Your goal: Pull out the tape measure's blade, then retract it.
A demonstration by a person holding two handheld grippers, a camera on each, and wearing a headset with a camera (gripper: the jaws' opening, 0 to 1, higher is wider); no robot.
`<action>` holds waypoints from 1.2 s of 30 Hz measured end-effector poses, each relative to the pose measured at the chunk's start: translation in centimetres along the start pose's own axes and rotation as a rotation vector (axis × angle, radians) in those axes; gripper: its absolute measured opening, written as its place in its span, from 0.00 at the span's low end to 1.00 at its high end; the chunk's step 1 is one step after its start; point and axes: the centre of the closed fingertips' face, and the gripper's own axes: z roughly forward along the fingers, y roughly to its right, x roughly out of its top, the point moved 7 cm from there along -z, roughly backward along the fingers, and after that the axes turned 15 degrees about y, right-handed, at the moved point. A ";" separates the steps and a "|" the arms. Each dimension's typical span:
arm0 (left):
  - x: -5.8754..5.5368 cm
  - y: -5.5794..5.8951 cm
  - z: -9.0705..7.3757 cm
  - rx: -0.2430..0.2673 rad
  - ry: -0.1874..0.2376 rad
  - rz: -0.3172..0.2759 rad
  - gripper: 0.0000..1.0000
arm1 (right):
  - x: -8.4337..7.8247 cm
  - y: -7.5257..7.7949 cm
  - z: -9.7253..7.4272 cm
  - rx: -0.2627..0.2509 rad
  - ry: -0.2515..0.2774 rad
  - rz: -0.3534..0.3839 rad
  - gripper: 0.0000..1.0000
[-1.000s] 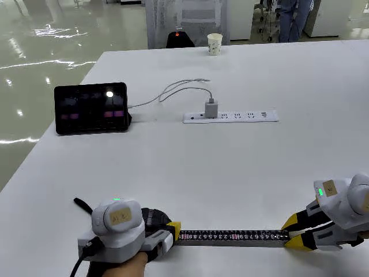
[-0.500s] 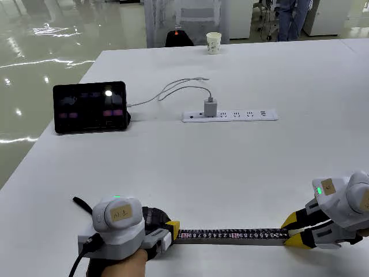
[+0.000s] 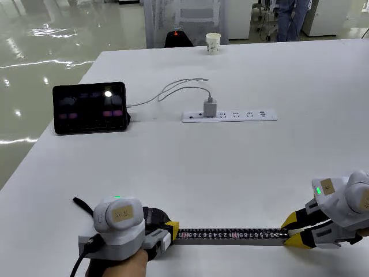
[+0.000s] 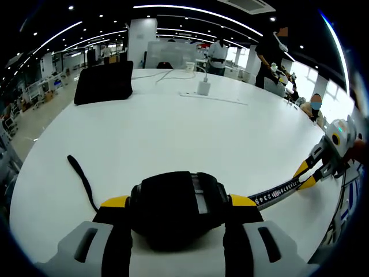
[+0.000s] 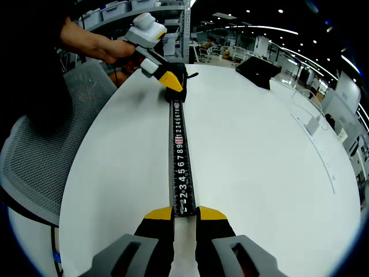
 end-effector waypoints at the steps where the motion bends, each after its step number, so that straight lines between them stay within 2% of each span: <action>1: 0.0 0.0 0.0 0.000 0.000 0.000 0.58 | 0.0 0.0 0.0 0.000 0.000 -0.001 0.10; 36: 0.0 -0.1 -0.1 -0.010 -0.008 -0.011 0.58 | 0.1 0.0 0.0 0.002 -0.004 -0.003 0.10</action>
